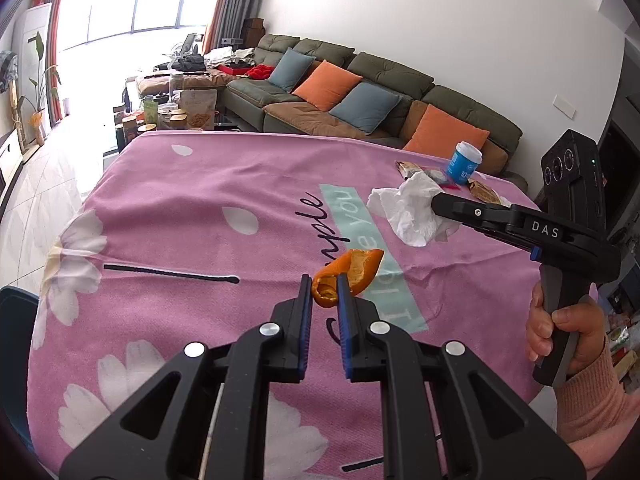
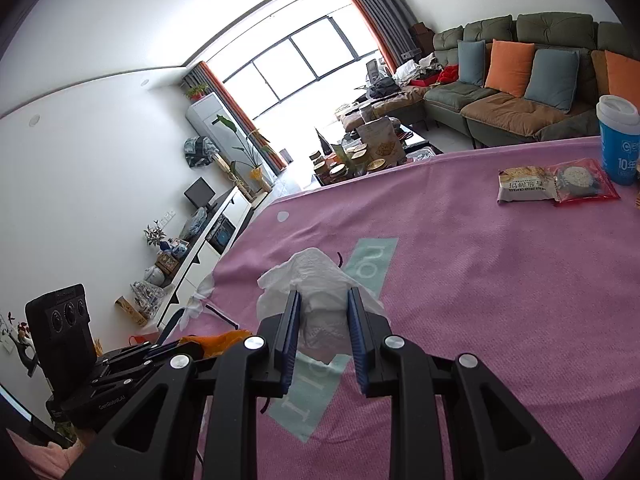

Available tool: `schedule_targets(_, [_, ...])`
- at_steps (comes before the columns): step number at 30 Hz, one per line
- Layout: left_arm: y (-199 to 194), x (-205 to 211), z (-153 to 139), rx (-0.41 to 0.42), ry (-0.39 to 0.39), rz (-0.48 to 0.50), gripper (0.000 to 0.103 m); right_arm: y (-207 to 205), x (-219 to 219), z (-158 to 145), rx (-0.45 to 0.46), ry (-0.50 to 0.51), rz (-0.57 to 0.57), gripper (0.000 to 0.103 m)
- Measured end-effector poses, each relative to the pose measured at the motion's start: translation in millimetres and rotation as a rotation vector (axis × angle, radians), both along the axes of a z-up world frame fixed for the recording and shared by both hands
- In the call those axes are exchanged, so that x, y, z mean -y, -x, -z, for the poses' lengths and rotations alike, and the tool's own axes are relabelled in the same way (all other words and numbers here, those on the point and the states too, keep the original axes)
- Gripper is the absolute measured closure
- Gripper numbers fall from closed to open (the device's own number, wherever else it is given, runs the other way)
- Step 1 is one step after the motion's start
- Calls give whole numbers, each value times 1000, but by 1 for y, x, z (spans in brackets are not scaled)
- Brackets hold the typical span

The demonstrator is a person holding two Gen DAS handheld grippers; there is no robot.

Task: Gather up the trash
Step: 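Lift the peel and tissue and carry both over the teal bin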

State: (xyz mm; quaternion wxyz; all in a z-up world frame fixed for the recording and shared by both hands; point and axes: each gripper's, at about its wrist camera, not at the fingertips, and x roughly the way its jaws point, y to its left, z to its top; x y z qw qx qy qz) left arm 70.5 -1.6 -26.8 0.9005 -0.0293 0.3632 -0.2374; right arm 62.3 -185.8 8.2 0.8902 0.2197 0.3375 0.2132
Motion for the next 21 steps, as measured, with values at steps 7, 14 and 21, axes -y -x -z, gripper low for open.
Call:
schedule_targets(7, [11,-20,-1,2,9,-40,91,3,-15,-2,8,-9,-38,81])
schedule_targets(14, [19,-37,-4,24,3,-80,91,2,-33,-1,5,-14,-74,81])
schedule_targets(21, [24,-52,-8,36,2,-114,91,3,-51,-2,7,-20,-102,81])
